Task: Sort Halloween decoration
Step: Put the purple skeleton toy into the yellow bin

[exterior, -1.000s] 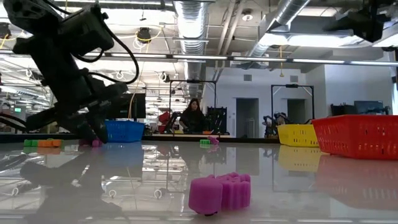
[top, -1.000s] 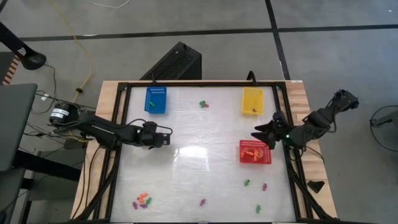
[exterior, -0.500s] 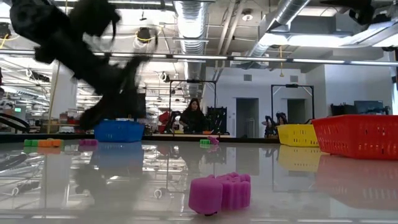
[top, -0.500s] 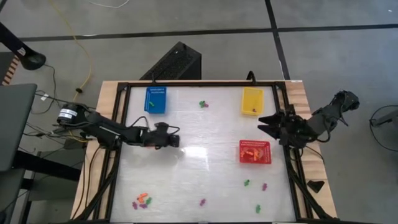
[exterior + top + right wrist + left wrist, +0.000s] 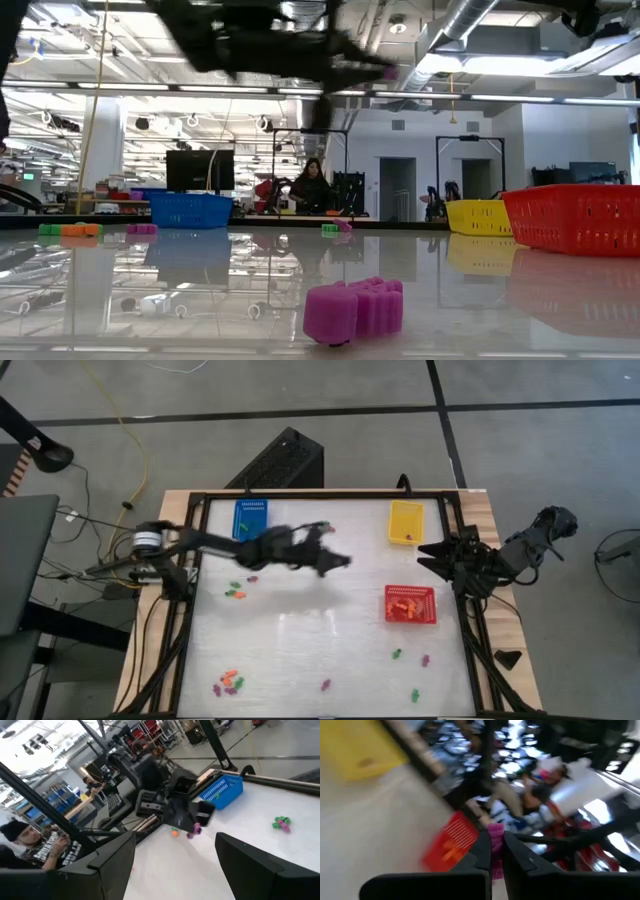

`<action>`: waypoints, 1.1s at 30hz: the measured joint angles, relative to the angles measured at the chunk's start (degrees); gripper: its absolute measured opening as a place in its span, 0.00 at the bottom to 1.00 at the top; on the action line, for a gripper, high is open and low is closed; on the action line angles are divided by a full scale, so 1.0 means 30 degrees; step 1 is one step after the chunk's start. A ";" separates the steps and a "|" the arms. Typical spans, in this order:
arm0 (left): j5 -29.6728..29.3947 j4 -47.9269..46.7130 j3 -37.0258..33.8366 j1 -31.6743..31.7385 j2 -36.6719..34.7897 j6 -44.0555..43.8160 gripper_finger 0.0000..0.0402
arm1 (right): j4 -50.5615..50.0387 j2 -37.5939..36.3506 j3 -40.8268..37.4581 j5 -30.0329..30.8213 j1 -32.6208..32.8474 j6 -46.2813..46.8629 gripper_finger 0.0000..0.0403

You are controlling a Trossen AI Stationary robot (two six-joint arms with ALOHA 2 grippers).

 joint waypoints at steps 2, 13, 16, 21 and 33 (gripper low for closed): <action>0.1023 -0.0015 0.2463 0.0656 0.1800 0.0487 0.00 | 0.0730 0.0025 -0.0013 0.0146 0.0075 -0.0621 0.76; 0.5482 -0.8116 1.6395 0.2918 1.1486 0.2400 0.00 | 0.9803 -0.0669 -0.0015 0.1428 0.2168 -1.0642 0.76; 0.5115 -1.1276 2.0494 0.3089 1.3603 0.3896 0.00 | 0.9644 -0.1328 -0.0015 0.2091 0.2730 -1.0926 0.76; 0.3465 -1.4433 2.5936 0.3568 1.6550 0.4506 0.00 | 0.9622 -0.1984 -0.0015 0.2290 0.3456 -1.1102 0.76; -0.0865 -1.6673 2.5016 0.3626 1.6653 0.7087 0.04 | 0.9567 -0.2099 -0.0015 0.2290 0.3873 -1.1088 0.76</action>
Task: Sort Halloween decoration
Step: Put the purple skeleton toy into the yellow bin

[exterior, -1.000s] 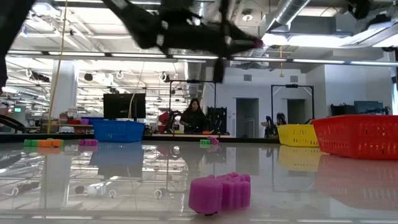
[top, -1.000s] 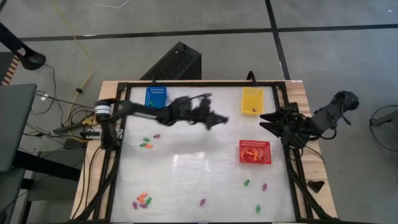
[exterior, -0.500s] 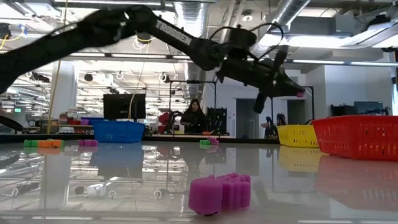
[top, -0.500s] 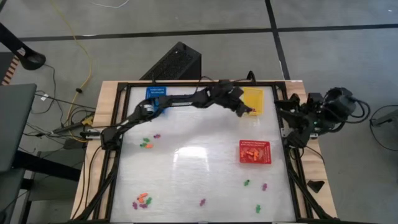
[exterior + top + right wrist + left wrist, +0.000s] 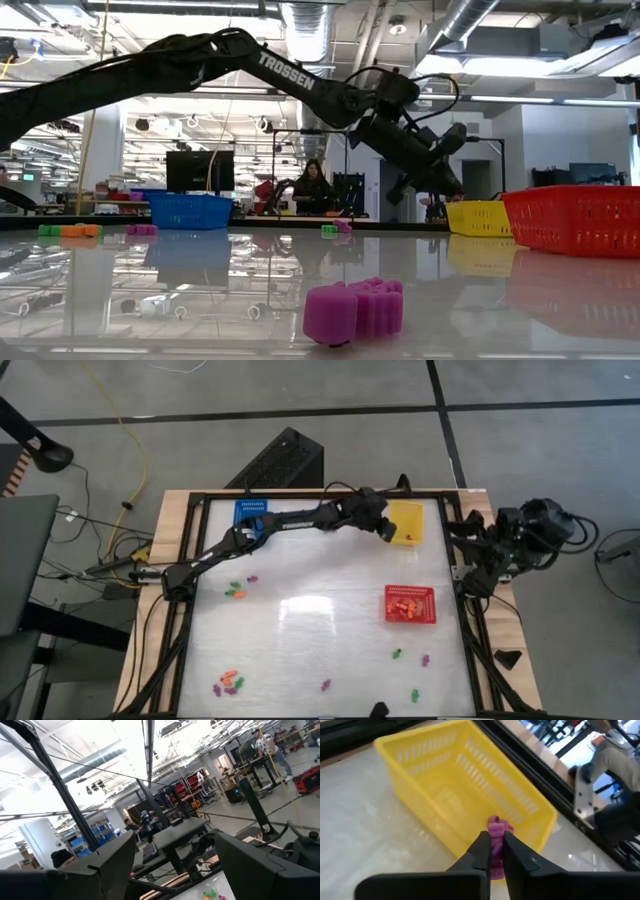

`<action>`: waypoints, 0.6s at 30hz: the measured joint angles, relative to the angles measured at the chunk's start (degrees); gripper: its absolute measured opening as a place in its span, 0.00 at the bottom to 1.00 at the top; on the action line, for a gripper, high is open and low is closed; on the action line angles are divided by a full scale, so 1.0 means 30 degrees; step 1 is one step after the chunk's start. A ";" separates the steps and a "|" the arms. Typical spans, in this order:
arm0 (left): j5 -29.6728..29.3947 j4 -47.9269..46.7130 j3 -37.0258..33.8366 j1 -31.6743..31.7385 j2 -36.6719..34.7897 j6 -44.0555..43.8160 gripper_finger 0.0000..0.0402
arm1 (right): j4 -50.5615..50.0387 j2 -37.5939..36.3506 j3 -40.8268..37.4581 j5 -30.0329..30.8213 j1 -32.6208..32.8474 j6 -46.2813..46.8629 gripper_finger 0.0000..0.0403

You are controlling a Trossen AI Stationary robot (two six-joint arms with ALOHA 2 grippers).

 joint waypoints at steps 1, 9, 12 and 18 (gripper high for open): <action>0.0008 0.0107 0.0000 -0.0028 -0.0013 0.0029 0.06 | -0.0003 0.0000 0.0000 -0.0003 0.0000 -0.0031 0.76; 0.0240 0.0481 0.0000 -0.0036 -0.0036 -0.1050 0.15 | -0.0147 0.0000 0.0000 -0.0007 -0.0004 -0.0167 0.76; 0.0233 0.1139 0.0000 -0.0133 -0.0036 -0.1847 0.15 | -0.0142 0.0000 0.0000 -0.0007 -0.0004 -0.0157 0.76; 0.1261 0.2007 -0.0007 -0.0131 -0.0051 -0.2747 0.15 | -0.0143 0.0007 0.0000 -0.0053 -0.0004 0.0125 0.76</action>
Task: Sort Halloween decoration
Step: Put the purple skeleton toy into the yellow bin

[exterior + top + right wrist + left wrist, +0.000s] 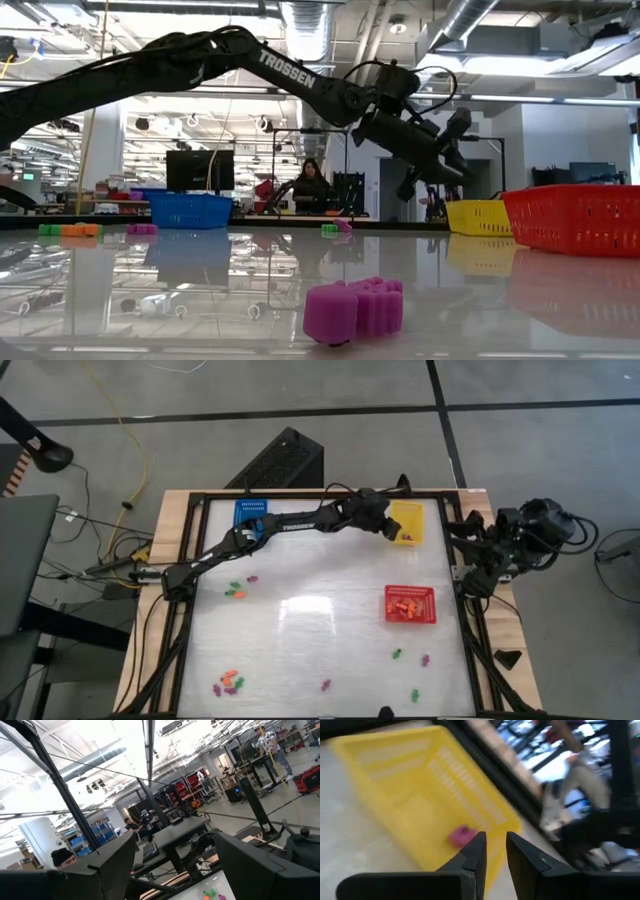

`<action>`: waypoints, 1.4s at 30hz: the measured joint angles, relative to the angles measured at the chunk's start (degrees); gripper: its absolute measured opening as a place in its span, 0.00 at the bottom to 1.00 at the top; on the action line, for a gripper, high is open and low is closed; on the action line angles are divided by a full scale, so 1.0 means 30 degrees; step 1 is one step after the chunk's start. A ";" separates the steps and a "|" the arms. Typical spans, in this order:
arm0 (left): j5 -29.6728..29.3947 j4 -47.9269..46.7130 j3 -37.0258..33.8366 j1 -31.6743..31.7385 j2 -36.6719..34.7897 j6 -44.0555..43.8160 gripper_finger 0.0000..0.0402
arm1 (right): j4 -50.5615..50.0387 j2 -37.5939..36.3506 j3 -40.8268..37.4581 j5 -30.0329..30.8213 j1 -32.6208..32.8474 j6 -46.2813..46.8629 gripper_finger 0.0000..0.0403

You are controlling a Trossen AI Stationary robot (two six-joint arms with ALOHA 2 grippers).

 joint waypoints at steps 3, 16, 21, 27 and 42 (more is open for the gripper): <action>0.1318 0.1664 0.0000 0.0383 -0.0230 -0.0536 0.15 | -0.0217 0.0007 0.0000 -0.0019 0.0000 0.0008 0.76; 0.1016 -0.1957 -0.5191 0.1442 -0.7578 0.4491 0.15 | -0.1429 0.0080 0.0000 -0.0078 0.0007 0.0677 0.76; -0.1357 0.1183 -1.4852 0.0755 -1.3744 0.4074 0.15 | -0.2008 0.0358 -0.0015 -0.0078 0.0000 0.0889 0.76; -0.5481 0.0989 -2.5076 -0.1589 -2.1286 0.4840 0.15 | -0.2363 0.0405 -0.0015 -0.0071 0.0000 0.0884 0.76; -0.8495 -0.0418 -3.8920 -0.4368 -3.2307 0.1384 0.20 | -0.1785 0.0379 -0.0015 0.0972 -0.0051 0.1428 0.76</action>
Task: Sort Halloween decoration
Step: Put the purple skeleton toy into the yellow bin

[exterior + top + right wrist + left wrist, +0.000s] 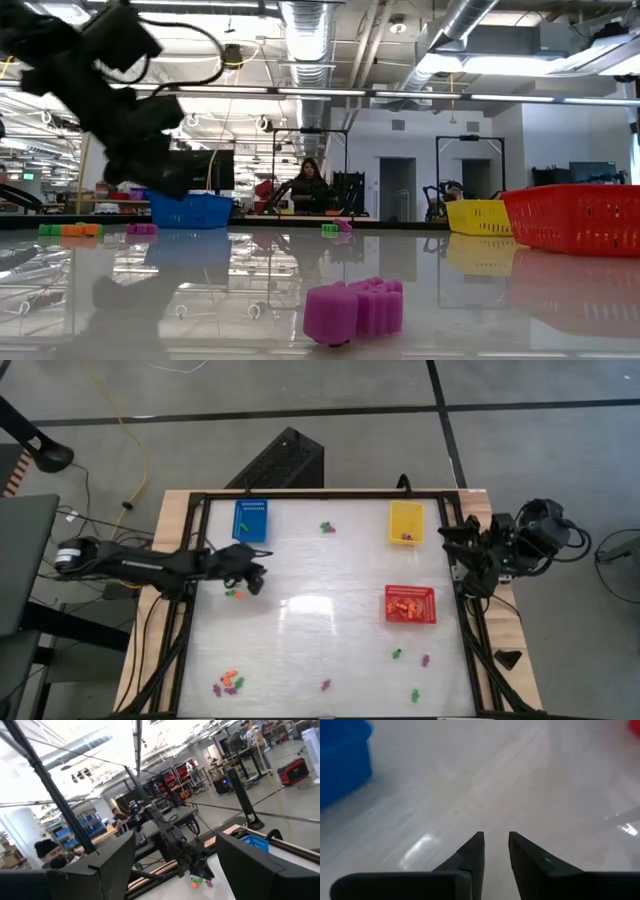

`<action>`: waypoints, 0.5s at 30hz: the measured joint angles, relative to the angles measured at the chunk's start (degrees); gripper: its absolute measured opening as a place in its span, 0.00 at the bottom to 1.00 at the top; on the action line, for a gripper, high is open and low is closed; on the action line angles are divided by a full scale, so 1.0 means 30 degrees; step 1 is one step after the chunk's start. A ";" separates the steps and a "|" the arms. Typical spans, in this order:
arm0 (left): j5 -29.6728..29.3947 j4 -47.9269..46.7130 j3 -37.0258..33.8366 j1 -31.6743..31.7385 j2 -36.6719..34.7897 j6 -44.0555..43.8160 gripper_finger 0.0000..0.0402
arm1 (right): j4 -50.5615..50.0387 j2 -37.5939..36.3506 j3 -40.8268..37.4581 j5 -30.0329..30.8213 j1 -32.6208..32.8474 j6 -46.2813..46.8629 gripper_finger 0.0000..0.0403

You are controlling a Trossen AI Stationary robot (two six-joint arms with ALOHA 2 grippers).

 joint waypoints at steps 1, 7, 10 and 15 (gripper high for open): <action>-0.0007 -0.0082 -0.0403 0.0000 -0.0422 0.0288 0.21 | 0.0144 0.0000 0.0000 0.0013 0.0000 0.0000 0.76; 0.0100 -0.1209 -0.1838 -0.0029 -0.2067 0.1263 0.32 | 0.0902 0.0000 0.0000 0.0502 0.0000 0.0000 0.76; 0.0585 -0.1272 -0.2462 -0.0029 -0.2090 0.1333 0.36 | 0.1175 0.0000 0.0000 0.0570 0.0000 -0.0003 0.76; 0.1250 -0.1085 -0.3139 -0.0026 -0.1958 0.1377 0.39 | 0.1280 0.0008 0.0000 0.1186 0.0000 -0.0007 0.76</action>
